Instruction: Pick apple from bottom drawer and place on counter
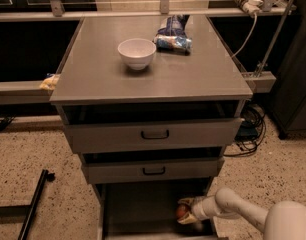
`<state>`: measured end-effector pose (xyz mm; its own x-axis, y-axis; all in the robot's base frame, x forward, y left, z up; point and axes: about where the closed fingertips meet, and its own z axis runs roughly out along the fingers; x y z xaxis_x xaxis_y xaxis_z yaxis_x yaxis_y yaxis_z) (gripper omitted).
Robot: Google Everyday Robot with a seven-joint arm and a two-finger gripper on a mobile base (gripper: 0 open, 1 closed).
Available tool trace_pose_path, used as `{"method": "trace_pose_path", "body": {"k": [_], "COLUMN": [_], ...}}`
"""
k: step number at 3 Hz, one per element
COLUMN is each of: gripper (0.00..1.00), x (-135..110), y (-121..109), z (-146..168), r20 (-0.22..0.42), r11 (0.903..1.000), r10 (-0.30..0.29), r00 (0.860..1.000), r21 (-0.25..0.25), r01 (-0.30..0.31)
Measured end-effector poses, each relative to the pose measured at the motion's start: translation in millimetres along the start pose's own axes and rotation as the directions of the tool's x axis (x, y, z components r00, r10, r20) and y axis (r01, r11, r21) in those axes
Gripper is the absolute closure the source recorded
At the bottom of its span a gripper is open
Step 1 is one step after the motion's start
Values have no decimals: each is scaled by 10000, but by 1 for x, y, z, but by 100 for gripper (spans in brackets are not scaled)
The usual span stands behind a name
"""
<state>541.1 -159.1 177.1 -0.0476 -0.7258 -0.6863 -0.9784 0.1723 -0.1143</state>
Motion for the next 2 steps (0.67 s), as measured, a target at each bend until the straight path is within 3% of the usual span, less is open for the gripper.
{"method": "trace_pose_path", "body": {"k": [1,2], "gripper": [100,100], "x": [-19,-64], "y": [8,5], "z": [-48,-119], "r20": [47,333], "r11": [9999,9999], "r10": [55,-91], "r00": [10000,9994], "r21": [-155,-41], "r01": [-55,93]}}
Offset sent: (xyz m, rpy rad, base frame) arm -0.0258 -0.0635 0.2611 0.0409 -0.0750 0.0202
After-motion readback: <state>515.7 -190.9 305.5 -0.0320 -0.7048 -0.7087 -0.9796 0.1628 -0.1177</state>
